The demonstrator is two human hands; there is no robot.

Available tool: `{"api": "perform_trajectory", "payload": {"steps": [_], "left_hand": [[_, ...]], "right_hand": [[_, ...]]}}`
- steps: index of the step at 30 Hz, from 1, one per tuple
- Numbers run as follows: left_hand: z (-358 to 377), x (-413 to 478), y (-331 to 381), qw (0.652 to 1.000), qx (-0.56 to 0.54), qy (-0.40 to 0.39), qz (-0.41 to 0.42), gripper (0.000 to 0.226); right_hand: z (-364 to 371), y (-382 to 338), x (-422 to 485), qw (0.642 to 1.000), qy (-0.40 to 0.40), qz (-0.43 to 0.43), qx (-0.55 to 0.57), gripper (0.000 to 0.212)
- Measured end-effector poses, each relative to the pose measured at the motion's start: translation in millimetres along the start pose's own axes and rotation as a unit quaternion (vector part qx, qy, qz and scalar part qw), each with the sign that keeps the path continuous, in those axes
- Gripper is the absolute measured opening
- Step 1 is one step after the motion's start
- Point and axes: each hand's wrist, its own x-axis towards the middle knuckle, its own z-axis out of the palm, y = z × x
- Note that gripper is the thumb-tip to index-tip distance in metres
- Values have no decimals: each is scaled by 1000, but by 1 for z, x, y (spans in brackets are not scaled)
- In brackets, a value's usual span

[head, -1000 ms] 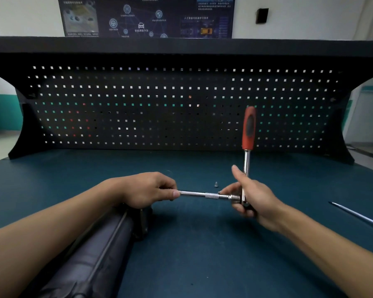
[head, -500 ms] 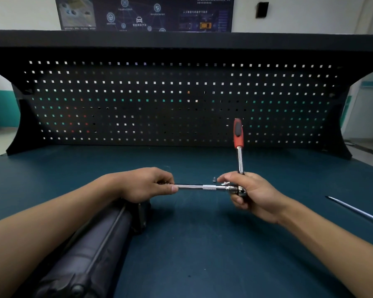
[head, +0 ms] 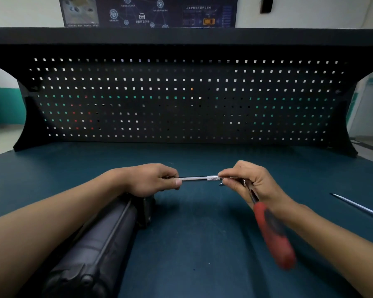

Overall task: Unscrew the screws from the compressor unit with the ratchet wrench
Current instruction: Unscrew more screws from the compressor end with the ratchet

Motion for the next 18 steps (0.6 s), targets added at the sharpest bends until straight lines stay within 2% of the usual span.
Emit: {"api": "perform_trajectory", "payload": {"steps": [5,8,13,18], "left_hand": [[0,-1,0,1000,10,-3,-8,34],[-1,0,0,1000,13,-6,-13,34],[-1,1,1,1000,14,-7,-8,34],[-1,-1,3,1000,23,-14,-4,34]], "right_hand": [[1,7,0,1000,2,11,-6,22],[4,3,0,996,-3,81,43,9],[-2,-3,0,984,-42,166,57,39],[1,-11,6,928,-38,345,136,63]]}}
